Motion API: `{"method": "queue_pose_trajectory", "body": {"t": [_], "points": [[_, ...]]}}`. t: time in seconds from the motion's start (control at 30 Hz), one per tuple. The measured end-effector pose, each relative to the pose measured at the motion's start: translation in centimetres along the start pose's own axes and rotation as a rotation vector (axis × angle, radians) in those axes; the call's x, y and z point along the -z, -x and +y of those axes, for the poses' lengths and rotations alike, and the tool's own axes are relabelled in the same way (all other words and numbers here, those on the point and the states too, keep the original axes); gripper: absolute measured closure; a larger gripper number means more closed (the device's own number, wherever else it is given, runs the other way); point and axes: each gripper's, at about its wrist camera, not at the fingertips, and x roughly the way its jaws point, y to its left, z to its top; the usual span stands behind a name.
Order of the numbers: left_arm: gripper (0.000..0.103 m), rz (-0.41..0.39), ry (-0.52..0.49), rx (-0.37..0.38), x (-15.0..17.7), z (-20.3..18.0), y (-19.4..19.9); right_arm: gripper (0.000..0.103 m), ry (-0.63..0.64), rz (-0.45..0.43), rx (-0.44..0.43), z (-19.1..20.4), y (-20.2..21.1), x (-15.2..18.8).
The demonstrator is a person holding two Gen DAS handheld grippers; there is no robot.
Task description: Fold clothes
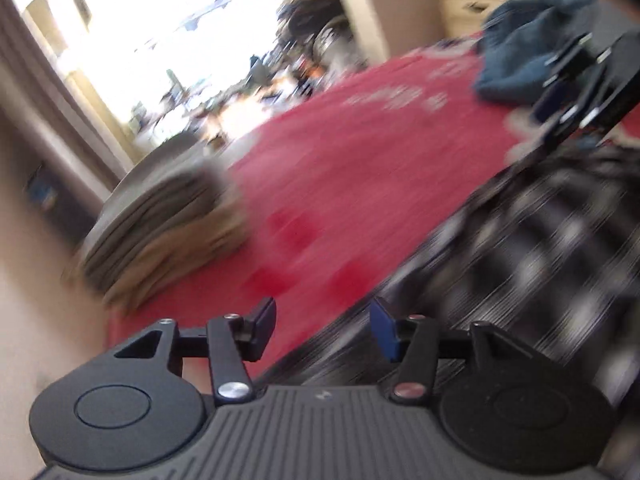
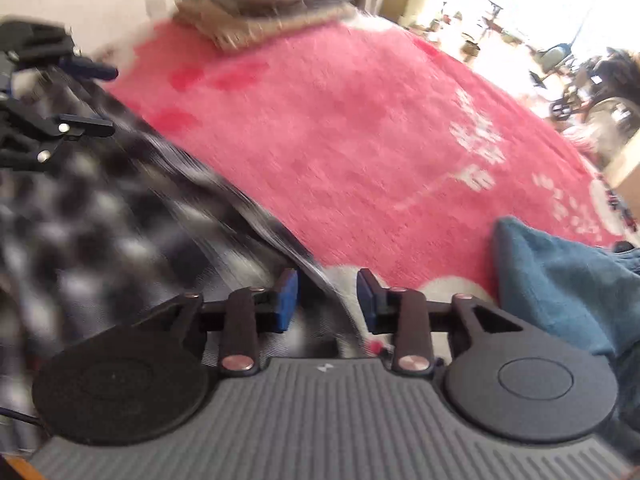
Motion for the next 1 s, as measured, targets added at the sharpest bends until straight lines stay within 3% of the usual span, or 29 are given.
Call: {"method": "queue_pose_trajectory", "body": {"t": [0.1,0.17,0.37,0.47,0.67,0.7,0.73,0.77,0.8,0.83,1.0], "points": [[0.051,0.074,0.044,0.01,2.6,5.4,-1.1,0.061,-0.06,-0.026,-0.177,1.1,-0.6,-2.5],[0.051,0.107,0.033,0.032,3.9,7.9,-2.2,0.058,-0.049,-0.039,-0.238,3.0,-2.5,-4.6],[0.051,0.139,-0.081,0.157,6.2,10.2,-5.0,0.058,0.012,-0.012,-0.414,10.2,-10.6,-10.9],[0.056,0.133,-0.07,0.214,6.4,11.0,-4.9,0.058,0.054,0.027,-0.486,13.2,-13.9,-13.3],[0.076,0.116,-0.099,0.276,7.1,10.9,-4.3,0.058,0.158,0.112,-0.525,16.9,-16.6,-15.9],[0.083,0.105,-0.104,0.265,7.3,10.8,-4.1,0.061,0.164,0.125,-0.527,17.1,-16.9,-16.1],[0.093,0.094,-0.108,0.253,7.4,10.6,-4.0,0.07,0.177,0.134,-0.526,17.2,-16.9,-16.2],[0.096,0.083,-0.113,0.242,7.5,10.4,-3.9,0.079,0.193,0.141,-0.522,17.4,-16.8,-16.2],[0.1,0.072,-0.118,0.231,7.7,10.2,-3.7,0.095,0.212,0.148,-0.516,17.5,-16.6,-16.1],[0.101,0.06,-0.122,0.22,7.8,10.0,-3.6,0.1,0.236,0.145,-0.506,17.8,-16.3,-16.0],[0.101,0.017,-0.089,0.131,7.9,11.4,-3.0,0.101,0.31,0.059,-0.433,18.9,-14.0,-16.6]]}}
